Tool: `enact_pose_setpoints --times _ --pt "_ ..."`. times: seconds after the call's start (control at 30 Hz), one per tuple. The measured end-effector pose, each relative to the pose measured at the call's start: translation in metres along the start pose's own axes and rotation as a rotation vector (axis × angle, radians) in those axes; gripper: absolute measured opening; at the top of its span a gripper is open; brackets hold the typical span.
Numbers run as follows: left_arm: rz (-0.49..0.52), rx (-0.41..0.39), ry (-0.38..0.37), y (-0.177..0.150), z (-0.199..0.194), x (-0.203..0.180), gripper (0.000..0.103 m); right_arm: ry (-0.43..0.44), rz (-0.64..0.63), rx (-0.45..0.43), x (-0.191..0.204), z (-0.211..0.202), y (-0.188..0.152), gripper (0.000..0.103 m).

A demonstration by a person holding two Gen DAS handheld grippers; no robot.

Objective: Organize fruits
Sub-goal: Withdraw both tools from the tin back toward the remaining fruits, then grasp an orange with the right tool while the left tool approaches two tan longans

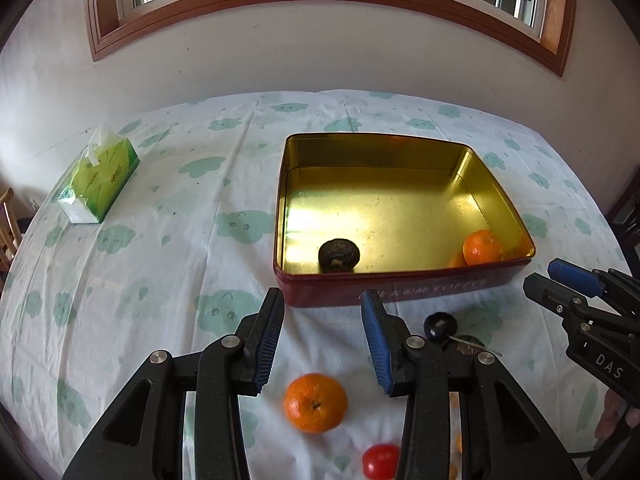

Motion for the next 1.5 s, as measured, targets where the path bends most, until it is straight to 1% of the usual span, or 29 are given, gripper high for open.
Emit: enact_pose_setpoints --times 0.2,0.37,0.5,0.63,1.03,1.5 --pt "-0.005 -0.003 0.012 -0.045 -0.032 0.021 0.042 0.021 -0.011 0.026 0.019 -0.022 -0.043 0.040" --pt "-0.006 0.002 0.025 -0.087 -0.055 0.035 0.042 0.046 -0.041 0.043 0.043 -0.039 -0.080 0.040" --pt "-0.013 0.033 0.030 -0.119 -0.060 0.042 0.042 0.060 -0.071 0.059 0.060 -0.044 -0.102 0.040" --pt "-0.010 0.052 0.028 -0.139 -0.061 0.043 0.042 0.073 -0.084 0.066 0.069 -0.047 -0.111 0.040" --pt "-0.040 0.073 0.007 -0.143 -0.054 0.048 0.042 0.090 -0.118 0.090 0.079 -0.034 -0.108 0.040" --pt "-0.040 0.080 -0.009 -0.144 -0.051 0.046 0.042 0.098 -0.166 0.096 0.091 -0.012 -0.095 0.040"
Point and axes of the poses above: each gripper's, at about its wrist camera, not at the fingertips, and z roughly the way its jaws point, x to its left, y to its top, the point moved 3 cm from there along z, roughly the way its jaws point, and after that the axes turned 15 degrees about -z, right-handed, at the moved point
